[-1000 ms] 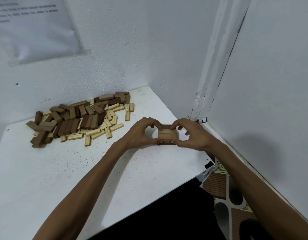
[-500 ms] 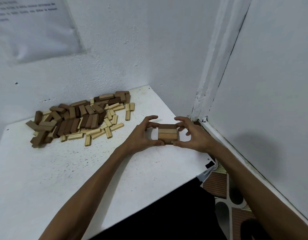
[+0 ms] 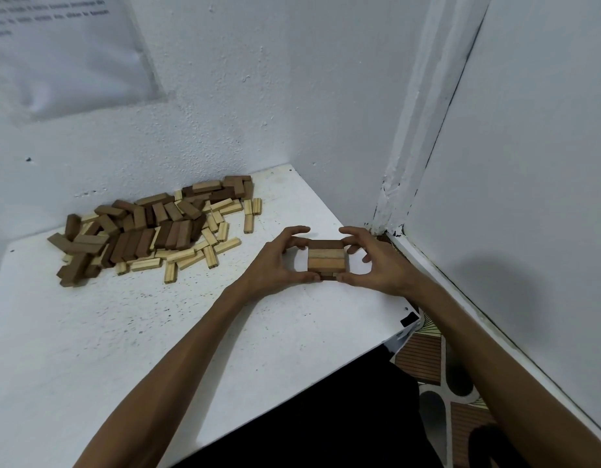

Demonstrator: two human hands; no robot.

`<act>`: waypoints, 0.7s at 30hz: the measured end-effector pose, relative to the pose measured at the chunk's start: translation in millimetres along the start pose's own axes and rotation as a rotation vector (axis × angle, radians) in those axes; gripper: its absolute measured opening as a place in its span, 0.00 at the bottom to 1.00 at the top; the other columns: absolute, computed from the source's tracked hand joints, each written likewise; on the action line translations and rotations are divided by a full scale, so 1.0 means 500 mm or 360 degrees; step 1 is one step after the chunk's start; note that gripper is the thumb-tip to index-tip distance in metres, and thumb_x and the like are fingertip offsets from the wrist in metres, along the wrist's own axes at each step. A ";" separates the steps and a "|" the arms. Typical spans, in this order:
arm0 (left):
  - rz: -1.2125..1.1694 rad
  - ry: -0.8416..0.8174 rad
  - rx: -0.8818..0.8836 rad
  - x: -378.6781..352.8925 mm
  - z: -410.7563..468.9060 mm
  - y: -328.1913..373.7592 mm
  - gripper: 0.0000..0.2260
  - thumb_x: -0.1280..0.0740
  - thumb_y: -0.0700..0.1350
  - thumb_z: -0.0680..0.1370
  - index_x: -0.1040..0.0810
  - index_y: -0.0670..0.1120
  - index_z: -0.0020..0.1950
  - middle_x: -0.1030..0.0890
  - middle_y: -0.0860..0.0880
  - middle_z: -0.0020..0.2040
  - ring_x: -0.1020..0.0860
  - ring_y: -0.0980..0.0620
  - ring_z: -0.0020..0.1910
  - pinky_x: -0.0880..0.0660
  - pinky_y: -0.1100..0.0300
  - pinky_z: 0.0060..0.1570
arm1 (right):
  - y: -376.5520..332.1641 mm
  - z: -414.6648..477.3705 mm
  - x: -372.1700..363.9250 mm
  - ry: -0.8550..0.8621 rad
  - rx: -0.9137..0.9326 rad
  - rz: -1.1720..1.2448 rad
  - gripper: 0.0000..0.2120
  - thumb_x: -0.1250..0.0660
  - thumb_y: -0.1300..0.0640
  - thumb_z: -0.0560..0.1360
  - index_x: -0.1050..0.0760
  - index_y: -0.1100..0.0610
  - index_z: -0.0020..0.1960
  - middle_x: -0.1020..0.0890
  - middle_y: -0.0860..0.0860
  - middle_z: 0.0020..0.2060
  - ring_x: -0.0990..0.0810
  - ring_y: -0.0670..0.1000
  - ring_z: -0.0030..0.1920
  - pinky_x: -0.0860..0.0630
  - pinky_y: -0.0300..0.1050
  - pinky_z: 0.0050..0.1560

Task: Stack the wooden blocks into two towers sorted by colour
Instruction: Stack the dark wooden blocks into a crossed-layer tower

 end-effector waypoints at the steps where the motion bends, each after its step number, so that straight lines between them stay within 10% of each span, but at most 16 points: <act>1: 0.0000 0.0001 -0.0008 0.000 -0.001 0.003 0.41 0.16 0.54 0.67 0.33 0.59 0.75 0.20 0.59 0.66 0.25 0.60 0.68 0.31 0.60 0.66 | -0.001 -0.001 0.000 0.0003 0.0006 -0.0001 0.43 0.20 0.42 0.70 0.39 0.41 0.77 0.23 0.40 0.66 0.25 0.42 0.63 0.27 0.39 0.55; 21: -0.0022 0.0177 -0.0114 0.018 -0.007 0.021 0.36 0.16 0.48 0.69 0.28 0.52 0.73 0.19 0.63 0.63 0.22 0.56 0.63 0.28 0.63 0.59 | -0.009 0.005 0.005 0.0019 -0.0002 0.0051 0.40 0.22 0.38 0.69 0.36 0.41 0.76 0.23 0.37 0.64 0.22 0.42 0.62 0.24 0.40 0.55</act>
Point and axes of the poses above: each hand's wrist, its own z-axis towards the middle knuckle, its own x-axis out of the back of the hand, y = z × x, the point moved 10 cm from there along z, towards the middle knuckle
